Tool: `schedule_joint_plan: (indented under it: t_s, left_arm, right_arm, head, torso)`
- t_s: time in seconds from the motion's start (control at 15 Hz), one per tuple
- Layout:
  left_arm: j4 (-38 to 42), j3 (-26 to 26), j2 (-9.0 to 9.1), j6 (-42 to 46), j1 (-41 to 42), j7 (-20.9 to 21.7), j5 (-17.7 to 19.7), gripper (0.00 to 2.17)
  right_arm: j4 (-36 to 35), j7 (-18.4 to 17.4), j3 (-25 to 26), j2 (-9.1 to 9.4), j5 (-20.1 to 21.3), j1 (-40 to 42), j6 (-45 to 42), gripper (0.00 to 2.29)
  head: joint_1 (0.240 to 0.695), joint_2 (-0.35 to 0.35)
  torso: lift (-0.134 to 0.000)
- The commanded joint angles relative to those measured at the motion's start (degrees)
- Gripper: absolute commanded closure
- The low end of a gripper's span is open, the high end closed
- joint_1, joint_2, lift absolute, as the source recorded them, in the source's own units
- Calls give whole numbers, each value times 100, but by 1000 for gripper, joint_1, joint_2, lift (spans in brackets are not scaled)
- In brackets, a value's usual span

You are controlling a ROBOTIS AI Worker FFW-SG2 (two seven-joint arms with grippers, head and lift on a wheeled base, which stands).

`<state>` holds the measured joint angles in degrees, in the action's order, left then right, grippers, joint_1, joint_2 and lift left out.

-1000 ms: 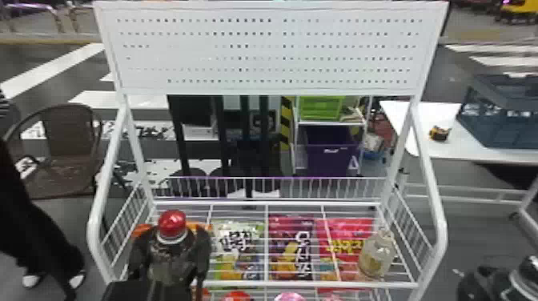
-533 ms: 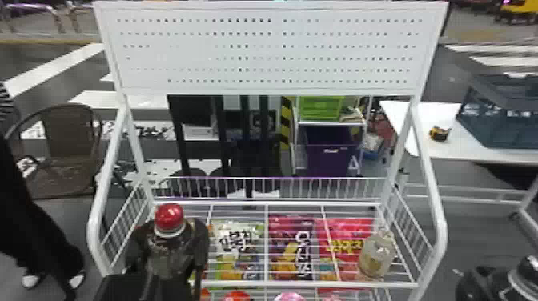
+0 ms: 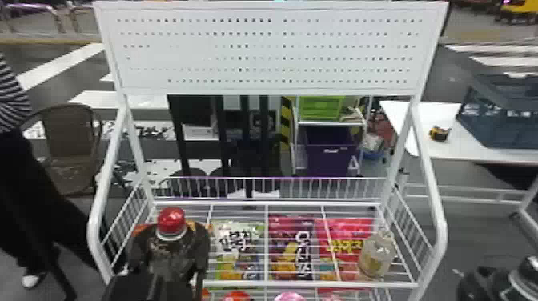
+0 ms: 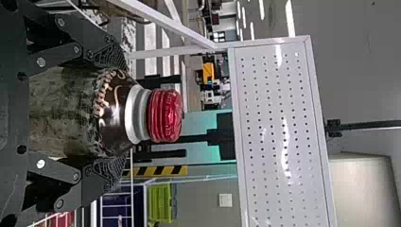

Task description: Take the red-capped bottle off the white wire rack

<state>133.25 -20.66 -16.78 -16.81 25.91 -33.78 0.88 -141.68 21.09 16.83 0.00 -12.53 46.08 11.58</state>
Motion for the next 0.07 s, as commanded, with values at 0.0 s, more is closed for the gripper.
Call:
schedule_joint_plan:
  t_s: [0.0]
  left_arm:
    - [-299,-87,61,208,-86,-23,8,1760]
  right_arm:
    - [44,0,-13,5,13,-29,-1,920]
  head:
    - [499,0]
  torso:
    - [0]
